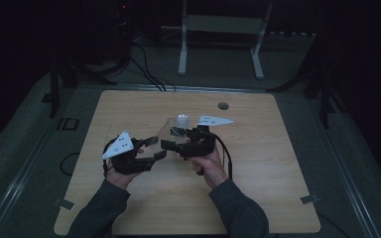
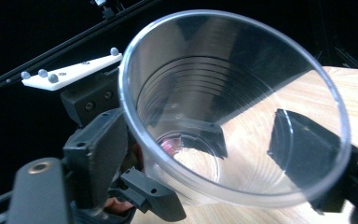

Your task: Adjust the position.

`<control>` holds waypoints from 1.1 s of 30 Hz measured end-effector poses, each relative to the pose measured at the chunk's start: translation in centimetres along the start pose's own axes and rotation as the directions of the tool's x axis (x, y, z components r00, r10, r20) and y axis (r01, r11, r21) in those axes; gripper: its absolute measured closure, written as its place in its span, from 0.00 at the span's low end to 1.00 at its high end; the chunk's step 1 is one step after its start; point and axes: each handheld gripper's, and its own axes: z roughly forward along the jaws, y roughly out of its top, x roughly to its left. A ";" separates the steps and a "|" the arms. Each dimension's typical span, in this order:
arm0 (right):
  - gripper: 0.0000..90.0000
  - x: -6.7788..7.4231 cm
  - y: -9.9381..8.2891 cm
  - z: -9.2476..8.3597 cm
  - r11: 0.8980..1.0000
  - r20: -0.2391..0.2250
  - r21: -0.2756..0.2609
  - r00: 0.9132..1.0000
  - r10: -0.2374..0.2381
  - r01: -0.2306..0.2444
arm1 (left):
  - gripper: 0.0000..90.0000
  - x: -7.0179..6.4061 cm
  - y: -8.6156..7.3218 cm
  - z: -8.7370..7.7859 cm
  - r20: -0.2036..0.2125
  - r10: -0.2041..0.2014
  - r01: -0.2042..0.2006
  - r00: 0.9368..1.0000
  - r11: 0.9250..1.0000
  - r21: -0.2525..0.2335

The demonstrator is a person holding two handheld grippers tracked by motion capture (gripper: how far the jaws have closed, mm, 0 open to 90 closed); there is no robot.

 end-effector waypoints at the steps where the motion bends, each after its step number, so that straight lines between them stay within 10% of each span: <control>1: 0.24 0.0 0.0 0.0 1.000 0.002 -0.002 1.000 0.000 0.000 | 0.46 0.0 0.0 0.0 0.001 0.000 0.000 1.000 1.000 -0.001; 22: 0.33 0.6 0.3 -0.4 0.997 0.067 0.025 0.995 -0.080 0.078 | 0.31 -0.2 0.4 0.2 0.009 0.017 -0.018 1.000 0.998 0.057; 33: 0.33 1.5 0.7 -0.4 0.972 0.146 0.138 0.967 -0.209 0.189 | 0.31 -0.5 0.5 0.6 -0.004 0.055 -0.054 0.998 0.990 0.129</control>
